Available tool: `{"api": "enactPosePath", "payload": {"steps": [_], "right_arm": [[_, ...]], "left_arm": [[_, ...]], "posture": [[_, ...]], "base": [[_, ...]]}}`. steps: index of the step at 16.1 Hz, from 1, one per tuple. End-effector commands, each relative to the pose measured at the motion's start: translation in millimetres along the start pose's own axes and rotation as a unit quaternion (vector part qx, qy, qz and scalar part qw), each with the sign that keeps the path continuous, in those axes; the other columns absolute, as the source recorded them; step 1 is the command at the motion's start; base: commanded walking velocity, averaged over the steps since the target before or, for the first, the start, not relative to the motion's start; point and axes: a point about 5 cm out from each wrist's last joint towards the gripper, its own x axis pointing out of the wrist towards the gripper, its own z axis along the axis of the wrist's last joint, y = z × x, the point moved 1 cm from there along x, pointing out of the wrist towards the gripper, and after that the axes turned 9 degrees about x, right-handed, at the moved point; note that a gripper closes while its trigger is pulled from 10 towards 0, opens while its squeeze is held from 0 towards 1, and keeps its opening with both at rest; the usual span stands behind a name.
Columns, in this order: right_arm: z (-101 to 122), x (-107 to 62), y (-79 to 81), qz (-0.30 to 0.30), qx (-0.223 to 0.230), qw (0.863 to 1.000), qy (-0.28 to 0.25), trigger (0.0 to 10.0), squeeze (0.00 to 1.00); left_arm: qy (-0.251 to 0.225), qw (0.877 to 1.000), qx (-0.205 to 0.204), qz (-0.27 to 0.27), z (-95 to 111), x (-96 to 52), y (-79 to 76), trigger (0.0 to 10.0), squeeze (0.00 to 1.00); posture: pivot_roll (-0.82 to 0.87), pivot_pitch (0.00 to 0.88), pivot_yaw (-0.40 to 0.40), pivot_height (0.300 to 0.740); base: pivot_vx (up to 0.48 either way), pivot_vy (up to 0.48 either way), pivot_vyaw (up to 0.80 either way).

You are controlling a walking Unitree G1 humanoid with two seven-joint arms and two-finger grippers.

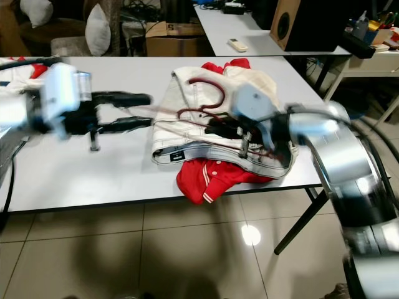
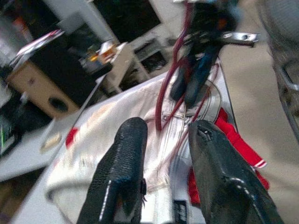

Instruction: Hang hanger

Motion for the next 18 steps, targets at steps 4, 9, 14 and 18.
{"api": "enactPosePath", "payload": {"steps": [4, 9, 14, 18], "right_arm": [[-17, -1.9, 13.3, -0.128, 0.110, 0.983, -0.065, 0.0, 0.00], [-45, 9.9, 43.2, -0.284, 0.259, 0.914, -0.133, 0.0, 0.00], [-60, 3.8, 53.4, -0.361, 0.300, 0.876, -0.110, 10.0, 0.00], [-63, -3.3, 54.7, -0.428, 0.301, 0.840, -0.145, 10.0, 0.00]], "left_arm": [[0.087, 0.975, -0.096, 0.180, -41, -3.3, -10.1, 10.0, 0.04], [0.145, 0.893, -0.188, 0.384, -73, 4.8, -38.1, 10.0, 0.00], [0.165, 0.892, -0.209, 0.366, -78, 16.3, -58.8, 10.0, 0.00], [0.170, 0.885, -0.214, 0.376, -81, 16.1, -57.4, 10.0, 0.00]], "posture": [[-0.02, 0.000, -0.025, 0.740], [-0.03, 0.000, -0.015, 0.740], [-0.03, 0.000, -0.017, 0.740], [-0.04, 0.000, 0.000, 0.740]], "base": [[0.000, 0.000, 0.00], [0.000, 0.000, 0.00], [0.000, 0.000, 0.00], [0.000, 0.000, 0.00]]}}
